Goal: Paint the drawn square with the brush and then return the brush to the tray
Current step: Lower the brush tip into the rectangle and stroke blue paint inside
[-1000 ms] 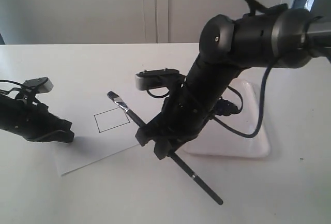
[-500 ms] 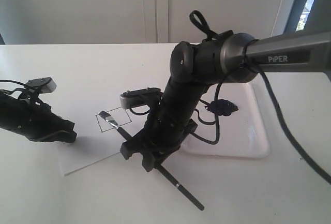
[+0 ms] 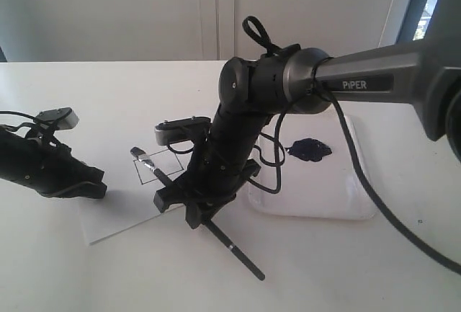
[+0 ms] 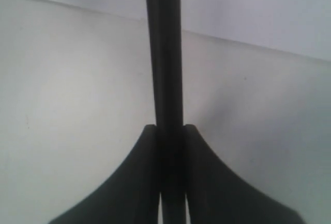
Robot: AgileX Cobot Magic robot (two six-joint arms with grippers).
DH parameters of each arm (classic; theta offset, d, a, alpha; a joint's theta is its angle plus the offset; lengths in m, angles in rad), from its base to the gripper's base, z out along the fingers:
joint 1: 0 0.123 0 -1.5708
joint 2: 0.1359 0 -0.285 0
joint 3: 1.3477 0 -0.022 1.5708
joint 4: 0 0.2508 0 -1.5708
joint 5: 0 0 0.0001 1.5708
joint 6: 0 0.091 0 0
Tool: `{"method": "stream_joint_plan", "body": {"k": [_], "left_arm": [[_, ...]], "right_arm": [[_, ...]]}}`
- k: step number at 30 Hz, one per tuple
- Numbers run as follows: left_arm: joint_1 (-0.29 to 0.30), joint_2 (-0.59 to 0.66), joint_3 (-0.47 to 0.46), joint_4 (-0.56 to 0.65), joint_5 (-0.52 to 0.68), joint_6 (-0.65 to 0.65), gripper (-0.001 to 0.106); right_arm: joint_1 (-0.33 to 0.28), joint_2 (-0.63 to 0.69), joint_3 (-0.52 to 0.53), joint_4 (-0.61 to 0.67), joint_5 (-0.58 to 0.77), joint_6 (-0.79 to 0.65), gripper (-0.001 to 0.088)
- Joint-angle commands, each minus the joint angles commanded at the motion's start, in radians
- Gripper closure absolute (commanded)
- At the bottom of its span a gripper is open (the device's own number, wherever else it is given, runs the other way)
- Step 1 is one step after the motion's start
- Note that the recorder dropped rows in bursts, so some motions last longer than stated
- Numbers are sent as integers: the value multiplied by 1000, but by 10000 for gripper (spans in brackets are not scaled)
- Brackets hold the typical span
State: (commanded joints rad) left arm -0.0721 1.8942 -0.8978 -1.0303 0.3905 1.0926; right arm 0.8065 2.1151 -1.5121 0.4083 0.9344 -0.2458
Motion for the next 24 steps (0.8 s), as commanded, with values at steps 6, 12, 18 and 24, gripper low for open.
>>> {"method": "stream_joint_plan", "body": {"k": [6, 12, 18, 24], "left_arm": [[0, 0, 0, -4, 0, 0, 1053], [0, 0, 0, -8, -2, 0, 1053], [0, 0, 0, -16, 28, 0, 1053], [0, 0, 0, -18, 71, 0, 1053]], "right_arm": [[0, 7, -14, -44, 41, 25, 868], [0, 7, -15, -44, 45, 25, 868], [0, 7, -15, -44, 48, 27, 868], [0, 7, -15, -44, 69, 26, 868]]}}
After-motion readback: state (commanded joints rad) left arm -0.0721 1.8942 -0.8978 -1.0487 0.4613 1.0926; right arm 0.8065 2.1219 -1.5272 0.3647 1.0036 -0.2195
